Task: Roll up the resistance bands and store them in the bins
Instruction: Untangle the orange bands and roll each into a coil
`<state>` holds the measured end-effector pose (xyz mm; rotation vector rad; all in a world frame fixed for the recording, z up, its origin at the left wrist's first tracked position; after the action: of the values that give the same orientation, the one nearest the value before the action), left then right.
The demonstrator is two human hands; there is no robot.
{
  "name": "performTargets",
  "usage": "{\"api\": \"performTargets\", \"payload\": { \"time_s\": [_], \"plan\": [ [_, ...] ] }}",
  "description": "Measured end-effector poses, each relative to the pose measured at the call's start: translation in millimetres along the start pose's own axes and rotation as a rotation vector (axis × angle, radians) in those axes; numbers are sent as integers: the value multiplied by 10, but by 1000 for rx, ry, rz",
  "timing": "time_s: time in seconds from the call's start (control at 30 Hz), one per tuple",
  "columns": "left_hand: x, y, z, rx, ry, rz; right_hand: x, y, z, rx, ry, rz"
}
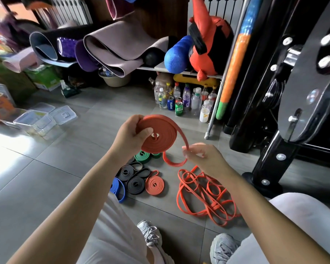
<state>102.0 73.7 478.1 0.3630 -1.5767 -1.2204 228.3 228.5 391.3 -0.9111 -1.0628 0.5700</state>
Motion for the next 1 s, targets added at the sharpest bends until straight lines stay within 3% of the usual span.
{"api": "performTargets", "payload": {
  "time_s": [0.23,0.4,0.57,0.7,0.87,1.0],
  "plan": [
    [-171,149,-56,-129,-77,265,227,-381,207,117,98,-39],
    [-227,184,-62,-150,-109,309,175,-382,211,109,21,-119],
    [-177,234,-68,-180,-88,304,102,-295,181,47,16,160],
    [-154,205,-70,-115,-53,204,71,-290,160,-5,80,351],
    [-201,81,-73,43,-31,-26,128,-265,129,-19,174,383],
    [-305,-6,-92,231,-76,-363,152,-213,157,-113,203,552]
  ]
}}
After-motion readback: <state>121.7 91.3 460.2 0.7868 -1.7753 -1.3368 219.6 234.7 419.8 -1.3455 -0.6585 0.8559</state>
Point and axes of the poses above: each hand's wrist, its own z-axis towards the middle knuckle, its own x-axis out of the back of the hand, y = z × x, the point moved 9 cm from there along z, towards the middle knuckle, and after that the axes turned 8 degrees about x, right-handed, at the moved point
